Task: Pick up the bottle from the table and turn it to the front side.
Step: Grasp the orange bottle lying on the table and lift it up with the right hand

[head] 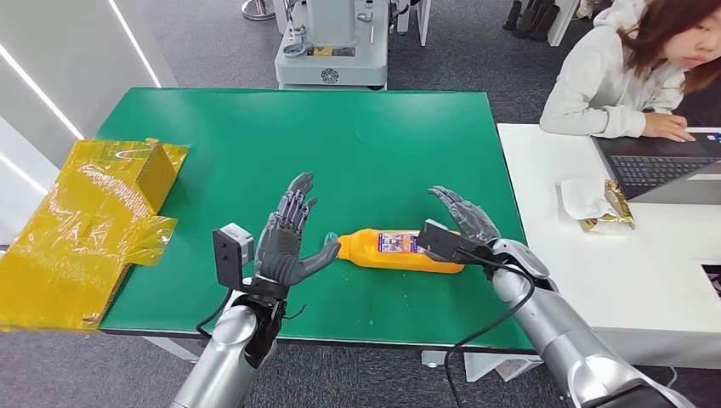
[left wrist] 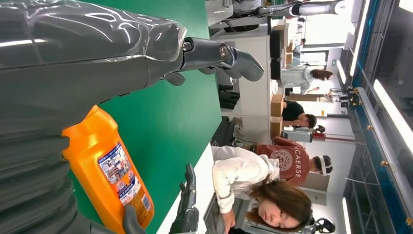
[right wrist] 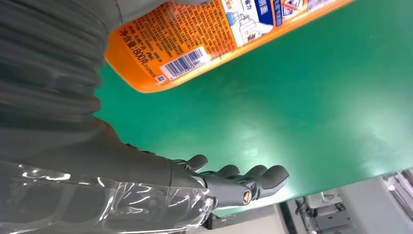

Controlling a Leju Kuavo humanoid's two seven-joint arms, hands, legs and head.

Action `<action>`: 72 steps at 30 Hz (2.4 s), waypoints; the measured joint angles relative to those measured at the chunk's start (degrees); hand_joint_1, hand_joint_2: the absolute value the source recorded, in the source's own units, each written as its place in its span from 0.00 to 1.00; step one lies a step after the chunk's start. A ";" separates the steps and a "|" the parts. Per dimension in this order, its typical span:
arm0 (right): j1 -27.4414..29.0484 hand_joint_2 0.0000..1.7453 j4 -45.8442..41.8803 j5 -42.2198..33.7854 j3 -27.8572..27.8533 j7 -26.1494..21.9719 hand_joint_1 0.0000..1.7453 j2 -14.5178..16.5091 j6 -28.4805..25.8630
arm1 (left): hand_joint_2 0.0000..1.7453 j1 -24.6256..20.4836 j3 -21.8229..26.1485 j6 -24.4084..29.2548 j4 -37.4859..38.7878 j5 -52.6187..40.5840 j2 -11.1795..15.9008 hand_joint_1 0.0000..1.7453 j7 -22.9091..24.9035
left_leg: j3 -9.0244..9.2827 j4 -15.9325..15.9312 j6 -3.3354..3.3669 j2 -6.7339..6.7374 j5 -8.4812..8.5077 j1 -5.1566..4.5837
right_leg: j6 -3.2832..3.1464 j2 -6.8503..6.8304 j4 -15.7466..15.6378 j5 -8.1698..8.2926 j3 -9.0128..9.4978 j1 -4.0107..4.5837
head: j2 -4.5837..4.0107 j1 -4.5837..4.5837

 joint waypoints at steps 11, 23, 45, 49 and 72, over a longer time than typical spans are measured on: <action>-1.14 1.00 4.49 1.70 4.24 -0.52 0.00 1.52 -0.02 | 1.00 0.01 -0.16 0.66 0.42 0.67 0.78 0.00 -0.15 | 0.00 0.00 -0.01 -0.03 0.01 0.00 | 0.00 -0.02 0.01 0.00 0.00 0.00 | 0.00 0.00; -1.68 1.00 6.14 1.76 5.52 -0.72 0.00 1.95 0.50 | 1.00 0.02 -0.87 0.86 0.44 0.77 1.04 0.00 -0.15 | -0.03 0.00 0.00 -0.02 0.01 0.00 | 0.00 -0.01 0.02 0.01 0.00 0.00 | 0.00 0.01; -8.40 1.00 11.28 2.52 12.97 1.61 0.00 4.85 7.08 | 1.00 0.04 -0.97 0.46 1.31 4.10 1.43 0.00 0.01 | -0.07 0.02 -0.07 -0.04 0.06 0.00 | -0.05 -0.03 0.01 0.05 -0.09 0.00 | 0.00 0.00; -8.41 1.00 11.44 2.52 13.36 1.61 0.00 4.85 7.08 | 1.00 0.04 -0.97 0.44 1.34 4.10 1.43 0.00 0.01 | -0.06 0.01 -0.07 -0.04 0.06 0.01 | -0.05 -0.02 0.02 0.05 -0.09 0.00 | 0.00 0.00; -10.54 1.00 13.27 4.69 17.80 1.91 0.18 3.91 9.91 | 1.00 -0.04 -0.97 -2.33 2.27 7.37 1.49 0.00 0.22 | -0.05 0.02 -0.07 -0.03 0.06 0.00 | -0.05 -0.02 0.01 0.05 -0.11 0.00 | 0.00 0.00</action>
